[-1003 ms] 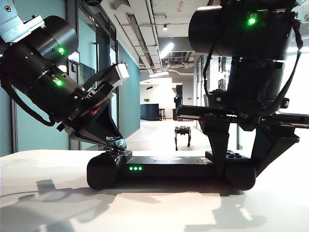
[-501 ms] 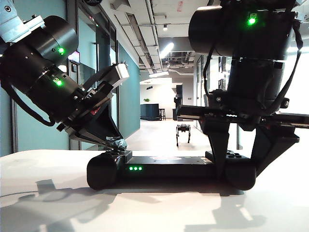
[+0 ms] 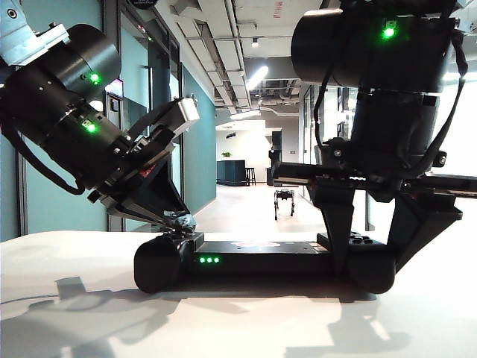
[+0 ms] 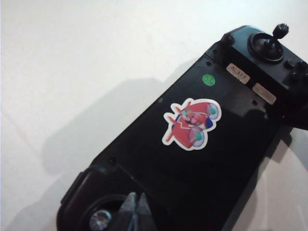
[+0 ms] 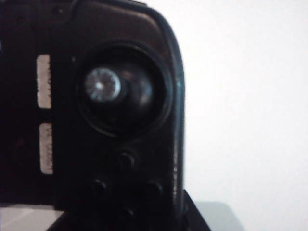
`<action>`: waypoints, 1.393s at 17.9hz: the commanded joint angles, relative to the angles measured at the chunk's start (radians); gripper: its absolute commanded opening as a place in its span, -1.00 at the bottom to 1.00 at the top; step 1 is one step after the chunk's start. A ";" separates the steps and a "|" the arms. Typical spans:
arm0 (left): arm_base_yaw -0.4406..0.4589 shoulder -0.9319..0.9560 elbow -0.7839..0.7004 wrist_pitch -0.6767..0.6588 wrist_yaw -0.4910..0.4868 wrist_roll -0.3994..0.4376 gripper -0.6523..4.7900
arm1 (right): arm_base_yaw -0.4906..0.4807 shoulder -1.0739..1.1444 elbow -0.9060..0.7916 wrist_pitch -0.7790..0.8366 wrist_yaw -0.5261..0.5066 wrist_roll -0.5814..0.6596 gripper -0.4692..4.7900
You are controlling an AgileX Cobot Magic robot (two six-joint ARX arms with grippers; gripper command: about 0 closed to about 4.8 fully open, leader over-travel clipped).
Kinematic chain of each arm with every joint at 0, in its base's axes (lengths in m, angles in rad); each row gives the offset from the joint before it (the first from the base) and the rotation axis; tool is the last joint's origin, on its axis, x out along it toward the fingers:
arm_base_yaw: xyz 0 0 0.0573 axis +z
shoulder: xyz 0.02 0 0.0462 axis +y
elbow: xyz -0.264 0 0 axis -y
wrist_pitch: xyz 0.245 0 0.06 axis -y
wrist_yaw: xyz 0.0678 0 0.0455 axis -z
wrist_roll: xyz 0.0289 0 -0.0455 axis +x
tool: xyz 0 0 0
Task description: Push the left joystick on the remote control sitting on the white table forward to make the robot dog walk in a straight line until it approaches the door.
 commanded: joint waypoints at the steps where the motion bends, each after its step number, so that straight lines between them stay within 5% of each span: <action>1: -0.001 0.003 0.002 0.000 -0.017 0.004 -0.78 | 0.003 -0.005 0.002 0.014 -0.009 -0.001 -0.43; 7: -0.001 -0.033 0.003 -0.051 0.029 0.000 -0.78 | 0.003 -0.005 0.002 0.014 -0.007 -0.002 -0.43; 14: -0.001 -0.370 0.003 -0.319 0.024 -0.003 -0.78 | 0.003 -0.005 0.002 0.023 -0.005 -0.023 -0.43; 18: -0.001 -0.599 0.005 -0.338 0.018 -0.138 -0.78 | 0.003 -0.005 0.002 0.022 0.002 -0.049 -0.43; 21: -0.001 -0.744 0.005 -0.345 -0.079 -0.180 -0.78 | 0.003 -0.005 0.002 0.023 0.002 -0.050 -0.41; 25: -0.001 -0.875 0.005 -0.406 -0.133 -0.180 -0.78 | 0.003 -0.005 0.002 0.028 -0.005 -0.054 0.10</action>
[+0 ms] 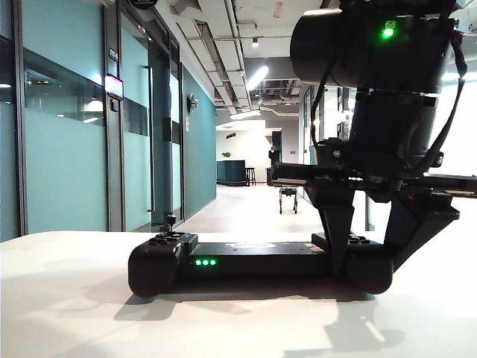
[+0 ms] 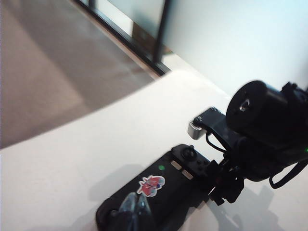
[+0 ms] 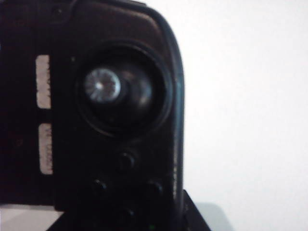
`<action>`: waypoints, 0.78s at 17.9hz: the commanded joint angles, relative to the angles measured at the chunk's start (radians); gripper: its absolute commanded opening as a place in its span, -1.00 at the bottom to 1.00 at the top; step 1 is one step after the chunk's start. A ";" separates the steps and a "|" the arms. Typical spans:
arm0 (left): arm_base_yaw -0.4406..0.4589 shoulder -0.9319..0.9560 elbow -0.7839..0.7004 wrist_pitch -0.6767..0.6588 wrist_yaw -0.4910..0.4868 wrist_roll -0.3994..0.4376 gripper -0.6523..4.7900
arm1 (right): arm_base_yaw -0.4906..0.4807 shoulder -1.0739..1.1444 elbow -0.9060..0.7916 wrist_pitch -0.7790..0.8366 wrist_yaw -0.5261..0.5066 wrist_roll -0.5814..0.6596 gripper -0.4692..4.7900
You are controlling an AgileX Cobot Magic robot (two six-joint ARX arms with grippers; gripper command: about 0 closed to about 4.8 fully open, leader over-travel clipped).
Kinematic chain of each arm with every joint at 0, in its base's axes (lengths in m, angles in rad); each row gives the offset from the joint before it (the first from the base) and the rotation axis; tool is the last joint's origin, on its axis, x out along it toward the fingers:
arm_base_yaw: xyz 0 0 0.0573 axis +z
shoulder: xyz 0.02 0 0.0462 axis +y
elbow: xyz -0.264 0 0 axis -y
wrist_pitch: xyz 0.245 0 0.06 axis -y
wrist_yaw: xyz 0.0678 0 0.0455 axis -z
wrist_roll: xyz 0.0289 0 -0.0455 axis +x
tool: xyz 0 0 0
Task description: Push the left joystick on the remote control sitting on the white table forward to make the robot dog walk in a straight line until it approaches the door.
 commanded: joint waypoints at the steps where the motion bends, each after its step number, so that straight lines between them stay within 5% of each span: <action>1: -0.001 -0.056 0.004 -0.050 -0.007 -0.003 -0.78 | 0.002 -0.006 0.003 0.022 -0.010 -0.013 0.15; 5: -0.001 -0.087 0.004 -0.086 -0.007 -0.004 -0.78 | 0.002 -0.016 0.004 0.003 -0.018 -0.027 0.47; 10: -0.001 -0.118 0.004 -0.087 -0.035 -0.029 -0.78 | 0.002 -0.057 0.070 -0.120 -0.062 -0.084 0.47; 14: -0.001 -0.166 0.004 -0.114 -0.107 -0.051 -0.78 | 0.003 -0.063 0.211 -0.328 0.000 -0.138 0.46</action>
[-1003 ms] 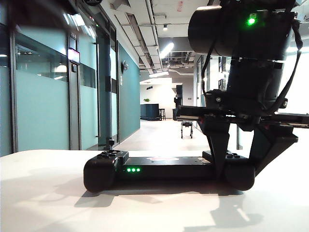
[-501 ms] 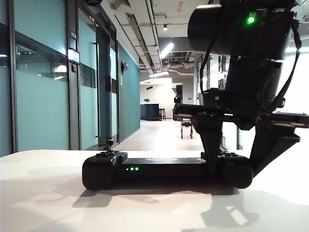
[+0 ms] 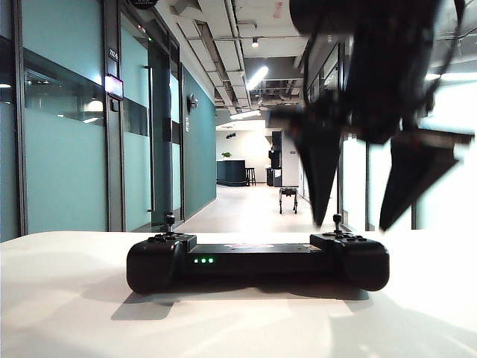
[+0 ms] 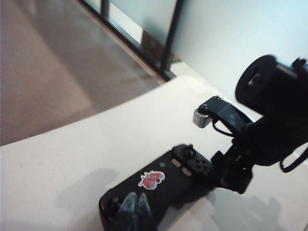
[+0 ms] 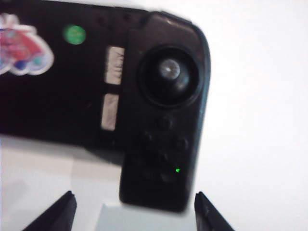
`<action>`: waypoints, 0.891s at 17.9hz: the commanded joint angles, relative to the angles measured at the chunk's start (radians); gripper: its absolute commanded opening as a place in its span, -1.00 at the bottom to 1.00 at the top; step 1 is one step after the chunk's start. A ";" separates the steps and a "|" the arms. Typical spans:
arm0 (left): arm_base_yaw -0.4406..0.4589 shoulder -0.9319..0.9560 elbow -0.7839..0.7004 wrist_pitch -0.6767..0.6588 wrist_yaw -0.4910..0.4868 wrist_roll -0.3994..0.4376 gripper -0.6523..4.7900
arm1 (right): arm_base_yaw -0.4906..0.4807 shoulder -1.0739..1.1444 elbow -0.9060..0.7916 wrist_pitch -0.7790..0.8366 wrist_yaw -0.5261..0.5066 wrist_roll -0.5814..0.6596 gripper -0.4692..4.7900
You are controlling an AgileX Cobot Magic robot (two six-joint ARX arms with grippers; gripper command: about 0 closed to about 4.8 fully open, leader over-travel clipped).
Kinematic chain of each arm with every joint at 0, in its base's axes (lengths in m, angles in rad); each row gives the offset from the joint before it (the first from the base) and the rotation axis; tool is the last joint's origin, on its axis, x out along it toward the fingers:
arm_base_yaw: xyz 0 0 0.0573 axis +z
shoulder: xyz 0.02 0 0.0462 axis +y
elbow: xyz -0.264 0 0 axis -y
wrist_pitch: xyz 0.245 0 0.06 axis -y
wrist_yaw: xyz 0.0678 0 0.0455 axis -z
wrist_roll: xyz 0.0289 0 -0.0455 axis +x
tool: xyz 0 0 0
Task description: Push the left joystick on the remote control sitting on the white table forward to make the robot dog walk in a straight line until it approaches the door.
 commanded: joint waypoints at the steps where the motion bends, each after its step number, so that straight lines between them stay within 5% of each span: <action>1: -0.001 -0.043 0.004 -0.027 -0.071 -0.012 -0.78 | 0.003 -0.015 0.105 -0.154 0.060 -0.045 0.46; 2: -0.001 -0.059 0.004 -0.040 -0.074 -0.013 -0.78 | 0.003 -0.034 0.125 -0.163 0.060 -0.048 0.40; 5: -0.001 -0.103 0.004 -0.117 -0.091 -0.010 -0.78 | 0.011 -0.151 0.127 -0.151 0.123 -0.074 -0.82; 11: -0.001 -0.176 -0.048 -0.141 -0.092 0.041 -0.78 | 0.047 -0.420 0.003 0.129 0.210 -0.293 -0.84; 16: -0.001 -0.323 -0.187 0.011 -0.119 0.044 -0.78 | 0.060 -0.651 -0.255 0.429 0.206 -0.359 -0.84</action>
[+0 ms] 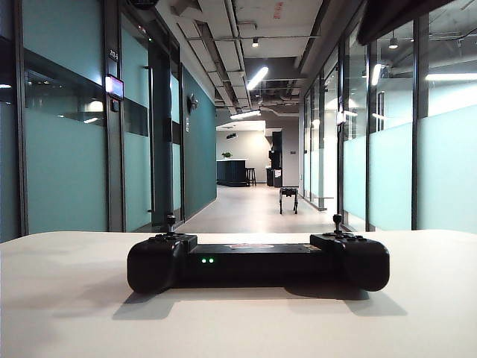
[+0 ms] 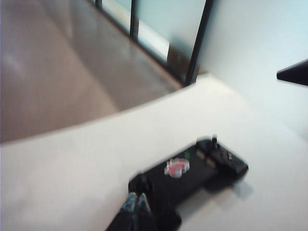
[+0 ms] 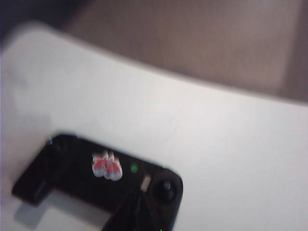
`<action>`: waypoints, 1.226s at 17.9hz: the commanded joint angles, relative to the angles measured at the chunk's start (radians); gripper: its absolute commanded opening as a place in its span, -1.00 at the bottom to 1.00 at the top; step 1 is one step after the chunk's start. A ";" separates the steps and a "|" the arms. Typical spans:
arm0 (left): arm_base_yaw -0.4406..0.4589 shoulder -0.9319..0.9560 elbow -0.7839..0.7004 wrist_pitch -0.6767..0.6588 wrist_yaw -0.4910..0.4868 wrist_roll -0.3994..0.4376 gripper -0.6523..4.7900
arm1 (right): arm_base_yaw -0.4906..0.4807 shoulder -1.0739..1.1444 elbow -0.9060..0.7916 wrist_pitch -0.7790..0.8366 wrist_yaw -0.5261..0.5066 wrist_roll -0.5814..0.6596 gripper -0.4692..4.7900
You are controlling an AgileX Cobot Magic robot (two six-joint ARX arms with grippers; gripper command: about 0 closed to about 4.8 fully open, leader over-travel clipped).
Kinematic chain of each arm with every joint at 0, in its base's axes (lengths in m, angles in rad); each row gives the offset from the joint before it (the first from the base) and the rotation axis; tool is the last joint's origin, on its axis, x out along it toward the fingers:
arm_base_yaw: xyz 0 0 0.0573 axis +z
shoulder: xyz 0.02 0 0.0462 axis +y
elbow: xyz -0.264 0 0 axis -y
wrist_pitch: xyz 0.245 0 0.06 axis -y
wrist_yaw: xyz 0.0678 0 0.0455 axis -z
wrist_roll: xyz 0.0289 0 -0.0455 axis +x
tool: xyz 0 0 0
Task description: Push the left joystick on the remote control sitting on the white table forward to make the robot dog walk in a straight line until it approaches the door.
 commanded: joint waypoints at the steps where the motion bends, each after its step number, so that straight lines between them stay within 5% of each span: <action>1: -0.001 -0.065 -0.080 0.104 -0.013 0.004 -0.78 | -0.001 -0.104 -0.131 0.171 0.003 -0.058 -0.84; 11: -0.001 -0.093 -0.336 0.515 -0.065 0.031 -0.78 | -0.002 -0.157 -0.188 0.229 0.004 -0.056 -0.84; 18: 0.013 -0.127 -0.349 0.541 -0.099 0.053 -0.78 | -0.002 -0.157 -0.188 0.229 0.003 -0.056 -0.84; 22: 0.179 -0.213 -0.386 0.539 -0.095 0.053 -0.78 | -0.002 -0.157 -0.188 0.229 0.003 -0.056 -0.84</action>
